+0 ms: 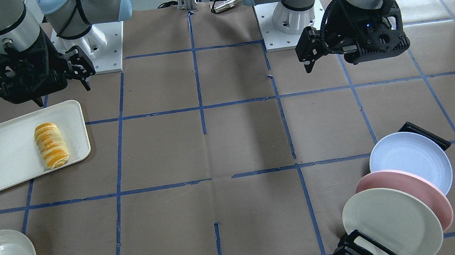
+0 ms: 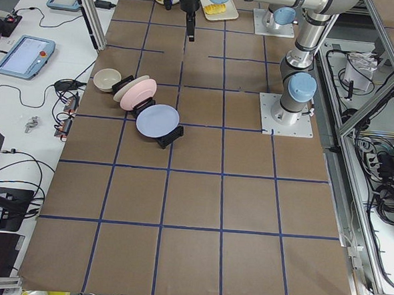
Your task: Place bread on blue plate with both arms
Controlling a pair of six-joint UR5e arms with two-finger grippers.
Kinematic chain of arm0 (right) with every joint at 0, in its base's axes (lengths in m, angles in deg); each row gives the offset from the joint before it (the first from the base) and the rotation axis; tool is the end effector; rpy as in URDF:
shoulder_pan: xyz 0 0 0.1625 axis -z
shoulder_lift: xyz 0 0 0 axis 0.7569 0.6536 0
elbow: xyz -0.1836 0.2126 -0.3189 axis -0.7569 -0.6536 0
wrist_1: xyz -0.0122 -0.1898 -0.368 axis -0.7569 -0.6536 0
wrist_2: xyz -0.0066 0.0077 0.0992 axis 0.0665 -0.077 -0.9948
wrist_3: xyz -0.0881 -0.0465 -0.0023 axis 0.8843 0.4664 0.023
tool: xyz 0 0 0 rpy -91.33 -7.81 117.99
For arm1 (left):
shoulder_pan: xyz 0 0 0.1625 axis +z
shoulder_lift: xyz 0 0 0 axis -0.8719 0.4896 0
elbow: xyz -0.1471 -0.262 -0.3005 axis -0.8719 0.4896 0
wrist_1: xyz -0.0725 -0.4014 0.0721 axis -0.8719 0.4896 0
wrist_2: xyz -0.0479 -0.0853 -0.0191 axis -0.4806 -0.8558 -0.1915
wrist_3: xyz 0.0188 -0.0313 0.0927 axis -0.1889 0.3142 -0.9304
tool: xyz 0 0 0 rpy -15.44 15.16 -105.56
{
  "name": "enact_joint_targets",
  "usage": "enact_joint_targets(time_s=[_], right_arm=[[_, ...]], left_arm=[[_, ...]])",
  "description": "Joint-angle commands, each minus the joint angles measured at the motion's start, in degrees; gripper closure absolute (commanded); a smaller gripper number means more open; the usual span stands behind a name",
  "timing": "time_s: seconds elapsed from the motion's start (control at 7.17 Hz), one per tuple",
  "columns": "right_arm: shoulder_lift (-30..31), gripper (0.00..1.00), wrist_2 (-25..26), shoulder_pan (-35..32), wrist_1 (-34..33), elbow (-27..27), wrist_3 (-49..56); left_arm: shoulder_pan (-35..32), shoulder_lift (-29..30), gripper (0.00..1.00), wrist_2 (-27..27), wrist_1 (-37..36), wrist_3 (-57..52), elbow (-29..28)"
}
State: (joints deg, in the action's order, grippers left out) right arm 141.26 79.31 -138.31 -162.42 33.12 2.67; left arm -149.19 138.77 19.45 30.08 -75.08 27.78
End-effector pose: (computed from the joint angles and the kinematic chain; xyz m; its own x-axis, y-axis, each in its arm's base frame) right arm 0.1220 -0.4645 0.4644 -0.9638 -0.2663 0.0141 -0.2636 0.9595 0.0999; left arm -0.1185 -0.5124 0.4972 -0.9990 -0.0404 -0.0167 -0.0418 0.9944 0.0972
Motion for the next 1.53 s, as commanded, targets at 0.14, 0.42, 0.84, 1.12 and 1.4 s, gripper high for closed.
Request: enact_joint_targets(time_s=[0.14,0.42,0.84,1.12,1.4], right_arm=[[-0.2,0.0,0.0,0.0,-0.2,0.0,0.0],[-0.4,0.0,0.2,0.1,-0.4,-0.5,-0.1],[0.1,0.0,0.2,0.1,0.0,-1.3,0.0],[0.0,0.0,0.1,0.2,0.0,-1.2,0.0],[0.0,0.0,0.1,0.1,-0.1,-1.2,0.3]], left_arm=[[0.0,0.2,0.01,0.1,-0.1,0.1,-0.1],[0.0,-0.2,0.0,0.3,0.0,0.0,0.1],[1.0,1.1,0.01,0.3,-1.1,-1.1,-0.8],[8.0,3.0,0.0,0.0,-3.0,-2.9,-1.5],[13.4,3.4,0.0,0.2,-3.4,-13.7,-1.4]])
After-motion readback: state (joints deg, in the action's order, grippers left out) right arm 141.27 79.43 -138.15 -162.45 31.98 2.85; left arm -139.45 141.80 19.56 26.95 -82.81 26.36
